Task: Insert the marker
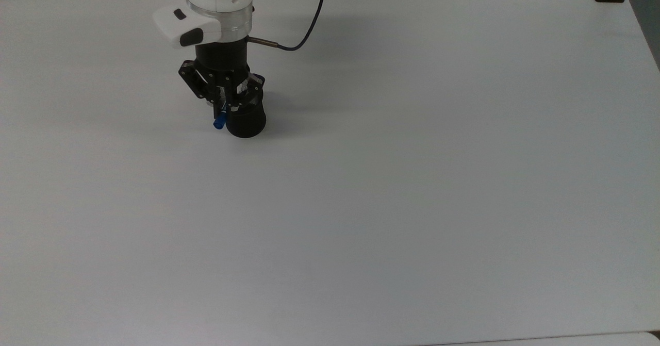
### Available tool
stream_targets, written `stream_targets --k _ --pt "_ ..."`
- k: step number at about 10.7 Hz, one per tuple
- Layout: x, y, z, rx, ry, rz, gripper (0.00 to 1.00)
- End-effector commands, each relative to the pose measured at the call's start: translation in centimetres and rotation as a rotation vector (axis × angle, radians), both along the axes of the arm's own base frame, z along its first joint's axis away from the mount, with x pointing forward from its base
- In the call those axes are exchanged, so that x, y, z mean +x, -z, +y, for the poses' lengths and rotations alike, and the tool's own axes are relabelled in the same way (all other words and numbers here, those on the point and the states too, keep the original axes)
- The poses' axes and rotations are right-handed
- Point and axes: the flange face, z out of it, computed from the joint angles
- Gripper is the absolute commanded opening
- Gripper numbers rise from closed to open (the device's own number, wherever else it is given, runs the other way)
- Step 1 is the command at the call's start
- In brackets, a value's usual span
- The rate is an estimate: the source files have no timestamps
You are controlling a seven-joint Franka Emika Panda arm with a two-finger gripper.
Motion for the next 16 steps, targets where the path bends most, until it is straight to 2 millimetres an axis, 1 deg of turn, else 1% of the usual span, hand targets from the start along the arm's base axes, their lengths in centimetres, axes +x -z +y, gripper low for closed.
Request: stream_targets --k 1,2,3,4,5,6,7,8,9,10,12,13,14,15,16 --pt "-1.7 0.8 2.2 -0.01 -0.047 0.016 0.18" --pt "-1.7 0.9 2.7 -0.01 -0.051 0.017 0.3" --pt "-1.7 0.7 2.7 -0.007 -0.05 0.014 0.48" --pt "-1.6 0.5 2.6 -0.006 -0.046 0.009 0.7" --pt "-1.4 0.1 2.6 -0.002 -0.043 0.001 0.97" --pt "-1.1 -0.5 2.8 0.0 -0.043 -0.013 1.0" --pt "-1.0 -1.3 3.0 -0.001 -0.045 -0.004 1.0" --pt "-0.8 -2.8 3.5 -0.003 -0.041 0.034 1.0" --pt "-0.6 -4.8 4.9 -0.003 -0.042 0.113 1.0" --pt "-1.0 -6.7 6.9 -0.005 -0.053 0.198 1.0" --pt "-2.2 -9.5 9.8 -0.018 -0.08 0.277 1.0" --pt "-2.9 -11.0 11.8 -0.028 -0.104 0.316 1.0" --pt "-3.6 -12.4 13.0 -0.041 -0.141 0.35 1.0" --pt "-4.8 -13.8 13.3 -0.053 -0.227 0.381 1.0" --pt "-5.9 -15.0 12.6 -0.024 -0.304 0.401 1.0"
